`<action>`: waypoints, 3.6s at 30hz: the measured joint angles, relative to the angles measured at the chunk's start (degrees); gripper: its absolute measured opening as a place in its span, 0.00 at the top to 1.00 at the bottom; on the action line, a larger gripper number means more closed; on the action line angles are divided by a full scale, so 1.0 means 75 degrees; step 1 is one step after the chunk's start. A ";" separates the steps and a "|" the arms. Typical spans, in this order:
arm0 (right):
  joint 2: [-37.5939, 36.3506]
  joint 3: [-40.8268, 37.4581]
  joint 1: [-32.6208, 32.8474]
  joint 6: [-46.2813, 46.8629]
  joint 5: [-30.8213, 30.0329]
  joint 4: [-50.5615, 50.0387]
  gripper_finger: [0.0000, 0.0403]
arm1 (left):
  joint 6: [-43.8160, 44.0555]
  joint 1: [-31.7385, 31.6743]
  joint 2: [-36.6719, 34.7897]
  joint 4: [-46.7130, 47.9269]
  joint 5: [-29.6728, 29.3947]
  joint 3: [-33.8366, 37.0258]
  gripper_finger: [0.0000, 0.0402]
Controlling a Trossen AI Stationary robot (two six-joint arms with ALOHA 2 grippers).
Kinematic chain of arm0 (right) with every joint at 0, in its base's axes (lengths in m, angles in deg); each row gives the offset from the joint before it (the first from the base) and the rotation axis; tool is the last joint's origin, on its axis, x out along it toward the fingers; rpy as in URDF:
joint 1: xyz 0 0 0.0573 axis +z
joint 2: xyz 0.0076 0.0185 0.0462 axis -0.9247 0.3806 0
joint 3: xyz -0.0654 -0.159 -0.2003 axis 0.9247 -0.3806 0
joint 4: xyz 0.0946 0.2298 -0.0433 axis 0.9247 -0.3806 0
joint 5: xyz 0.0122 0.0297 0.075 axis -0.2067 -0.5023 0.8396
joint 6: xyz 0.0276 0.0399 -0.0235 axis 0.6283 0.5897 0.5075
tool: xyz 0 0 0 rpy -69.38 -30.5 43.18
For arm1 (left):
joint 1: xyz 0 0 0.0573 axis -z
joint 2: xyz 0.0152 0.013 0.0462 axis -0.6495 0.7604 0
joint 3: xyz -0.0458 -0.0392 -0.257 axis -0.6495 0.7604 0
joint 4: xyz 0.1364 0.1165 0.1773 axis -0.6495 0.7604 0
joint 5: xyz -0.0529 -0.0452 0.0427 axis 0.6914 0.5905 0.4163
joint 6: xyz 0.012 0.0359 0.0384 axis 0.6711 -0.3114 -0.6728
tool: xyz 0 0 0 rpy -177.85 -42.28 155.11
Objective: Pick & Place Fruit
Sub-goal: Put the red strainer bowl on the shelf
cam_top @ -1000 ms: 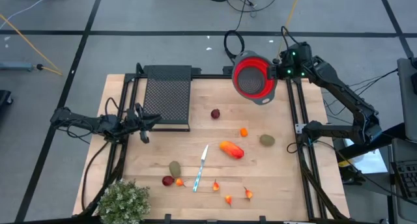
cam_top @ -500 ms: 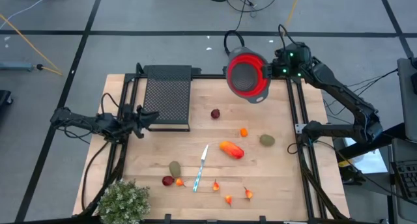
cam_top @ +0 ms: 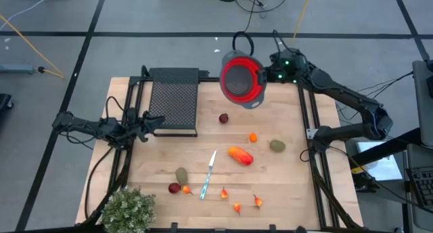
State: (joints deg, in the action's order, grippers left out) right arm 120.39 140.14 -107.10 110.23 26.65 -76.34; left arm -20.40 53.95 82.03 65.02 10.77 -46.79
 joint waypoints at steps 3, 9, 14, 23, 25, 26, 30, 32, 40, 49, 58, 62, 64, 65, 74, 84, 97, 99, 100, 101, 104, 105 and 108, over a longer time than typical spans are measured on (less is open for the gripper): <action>0.0234 0.0000 0.0299 0.0032 0.0001 0.0502 1.00 | 0.0047 0.0000 0.0000 -0.0002 0.0000 0.0002 0.87; 0.0765 0.0000 0.0838 0.0227 0.0000 0.1502 1.00 | 0.0018 0.0001 0.0000 0.0000 -0.0009 0.0000 0.87; 0.1123 0.0000 0.1179 0.0583 0.0003 0.1995 1.00 | 0.0001 0.0003 0.0000 -0.0001 -0.0012 0.0000 0.87; 0.1275 -0.0006 0.1553 0.0734 0.0003 0.1989 1.00 | -0.0043 0.0003 0.0000 0.0001 -0.0012 0.0000 0.87; 0.1259 -0.0003 0.1587 0.0743 0.0000 0.2063 1.00 | -0.0046 0.0000 0.0000 0.0000 -0.0012 0.0000 0.87; 0.1255 -0.0003 0.1587 0.0743 0.0000 0.2067 1.00 | -0.0046 0.0003 0.0000 0.0001 -0.0012 0.0000 0.87; 0.1265 -0.0003 0.1596 0.0743 -0.0001 0.2029 1.00 | -0.0056 0.0001 0.0000 -0.0148 -0.0015 0.0000 0.87; 0.1261 -0.0003 0.1596 0.0743 0.0000 0.2044 1.00 | -0.0057 0.0002 0.0000 -0.0338 -0.0015 0.0000 0.87; 0.1264 -0.0003 0.1623 0.0735 -0.0329 0.2046 1.00 | -0.0451 0.0000 0.0000 -0.0961 -0.0586 0.0000 0.87; 0.1264 -0.0003 0.1631 0.0557 -0.0612 0.3645 1.00 | -0.1285 0.0000 0.0010 -0.1270 -0.1019 -0.0237 0.87; 0.1264 -0.0003 0.1627 0.0325 -0.1329 0.4160 1.00 | -0.2399 0.0000 0.1312 -0.1307 -0.1495 -0.1330 0.69; 0.1264 -0.0003 0.1736 -0.0029 -0.2002 0.4170 1.00 | -0.2846 0.0000 0.2296 -0.1317 -0.1729 -0.1921 0.59; 0.1264 -0.0003 0.1821 -0.0258 -0.2456 0.4240 1.00 | -0.3058 0.0000 0.2793 -0.1306 -0.1919 -0.2228 0.55; 0.1264 -0.0003 0.1858 -0.0363 -0.2667 0.4296 1.00 | -0.3184 0.0000 0.3042 -0.1315 -0.2053 -0.2385 0.54; 0.1264 -0.0003 0.2254 -0.1234 -0.3907 0.4835 1.00 | -0.4810 -0.0005 0.5171 -0.1297 -0.3158 -0.3669 0.48; 0.1264 -0.0003 0.2800 -0.2101 -0.4432 0.5714 0.99 | -0.4941 -0.0730 0.6790 -0.1310 -0.3605 -0.4930 0.48; 0.1663 0.0000 0.3570 -0.3301 -0.5396 0.6811 0.99 | -0.4589 -0.1313 0.7879 -0.1306 -0.3318 -0.5804 0.48; 0.1657 0.0000 0.3635 -0.3469 -0.5437 0.6906 0.99 | -0.4589 -0.1344 0.7977 -0.1306 -0.3557 -0.5834 0.48; 0.1651 0.0000 0.3671 -0.3489 -0.5541 0.6925 0.99 | -0.4589 -0.1371 0.8011 -0.1306 -0.3628 -0.5840 0.48; 0.1651 0.0000 0.3676 -0.3494 -0.5567 0.6922 0.99 | -0.4586 -0.1397 0.8014 -0.1301 -0.3656 -0.5840 0.48; 0.1663 0.0000 0.3666 -0.3488 -0.5543 0.6922 1.00 | -0.4365 -0.1510 0.8027 -0.1322 -0.3526 -0.5852 0.48; 0.1663 0.0000 0.3665 -0.3524 -0.5582 0.6921 1.00 | -0.4255 -0.1548 0.8055 -0.1328 -0.3428 -0.5852 0.48; 0.1651 0.0000 0.3668 -0.3607 -0.5762 0.6915 1.00 | -0.3945 -0.1611 0.8075 -0.1382 -0.3198 -0.5852 0.48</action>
State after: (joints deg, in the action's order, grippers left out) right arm 132.78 140.14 -79.60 83.18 -16.57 -24.48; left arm -49.99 41.87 142.60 54.65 -13.22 -90.67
